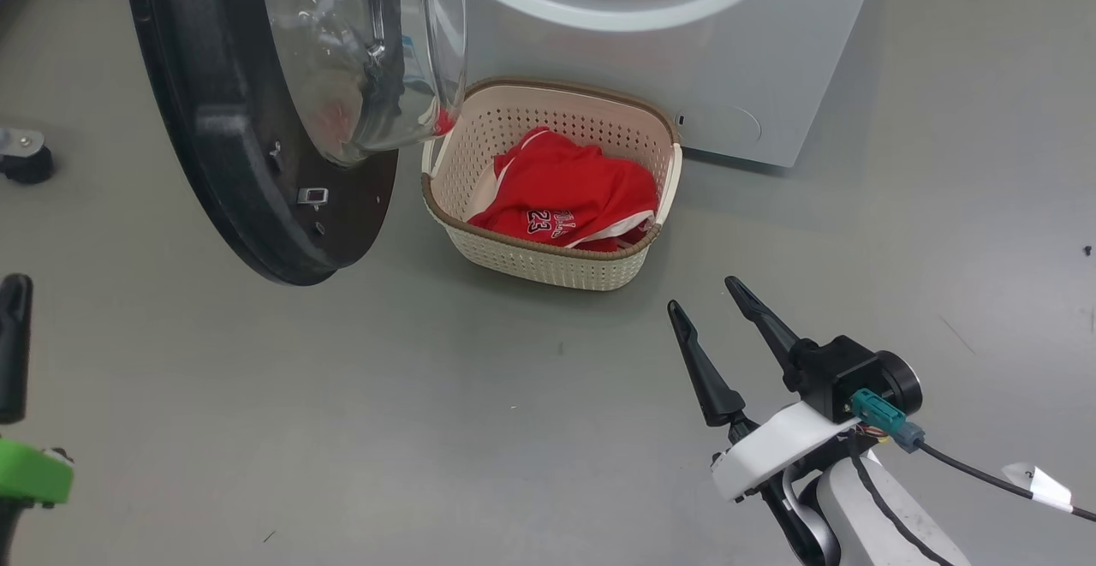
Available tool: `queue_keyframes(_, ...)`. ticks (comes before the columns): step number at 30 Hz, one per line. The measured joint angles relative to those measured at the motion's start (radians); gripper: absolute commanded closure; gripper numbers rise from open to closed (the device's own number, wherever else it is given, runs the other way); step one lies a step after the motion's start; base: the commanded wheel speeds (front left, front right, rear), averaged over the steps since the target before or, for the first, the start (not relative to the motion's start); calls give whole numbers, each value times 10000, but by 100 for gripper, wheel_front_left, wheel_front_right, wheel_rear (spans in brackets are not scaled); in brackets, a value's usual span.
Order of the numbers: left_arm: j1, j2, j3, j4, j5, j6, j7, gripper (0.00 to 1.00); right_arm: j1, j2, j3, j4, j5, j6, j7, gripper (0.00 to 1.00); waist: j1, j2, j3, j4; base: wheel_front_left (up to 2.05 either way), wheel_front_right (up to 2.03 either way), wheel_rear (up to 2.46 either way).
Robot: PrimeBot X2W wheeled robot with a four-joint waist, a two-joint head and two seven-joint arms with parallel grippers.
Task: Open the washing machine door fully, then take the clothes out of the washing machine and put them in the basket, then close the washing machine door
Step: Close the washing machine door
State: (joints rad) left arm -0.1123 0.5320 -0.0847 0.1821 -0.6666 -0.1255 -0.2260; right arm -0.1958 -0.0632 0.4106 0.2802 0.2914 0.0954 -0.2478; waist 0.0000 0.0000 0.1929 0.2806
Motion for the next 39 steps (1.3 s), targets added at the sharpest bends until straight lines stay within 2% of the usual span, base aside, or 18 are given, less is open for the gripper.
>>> queue_keyframes(6, -634, 81, 242, -54, -1131, 0, 420, 100, -4, 6, 8, 0, 0, 2, 0, 0, 0, 0, -15, -38, 0, 0, 0)
queue_keyframes(13, -1482, -295, 1122, 366, -3726, 0, 1687, 100, -14, 15, 174, 13, 0, 33, 0, 0, 0, 0, 14, -165, 0, 0, 0)
queue_keyframes(17, -1782, -451, 1544, 909, -4846, 75, 2591, 100, -33, 17, 213, 13, 4, 75, -2, 0, 0, 0, 59, -330, 0, 0, 0)
queue_keyframes(19, -1981, -562, 1732, 1147, -5486, 263, 3068, 100, -59, 17, 222, 13, 33, 75, -2, 0, 0, 0, 85, -422, 0, 0, 0)
queue_keyframes(22, -2292, -828, 2240, 1547, -6293, 821, 3542, 100, -96, 17, 219, 12, 77, 77, 0, 0, 0, 0, 129, -562, 0, 0, 0)
queue_keyframes(25, -2750, -1404, 2581, 1776, -7770, 1172, 4374, 100, -116, 19, 215, 13, 92, 77, -2, 0, 1, 0, 161, -700, 0, 0, 0)
queue_keyframes(27, -3006, -1730, 2564, 1810, -8312, 1465, 4918, 100, -115, 17, 203, 21, 105, 77, -2, 0, 0, 0, 166, -783, 0, 0, 0)
queue_keyframes(32, -3382, -1910, 2884, 2040, -9507, 2213, 5971, 100, -115, 19, 186, 35, 150, 75, -2, 0, 0, 0, 110, -934, 0, 0, 0)
queue_keyframes(39, -3790, -2048, 3122, 2291, -10222, 2362, 6759, 100, -115, 19, 163, 31, 161, 75, -2, 0, 0, 0, 43, -1012, 0, 0, 0)
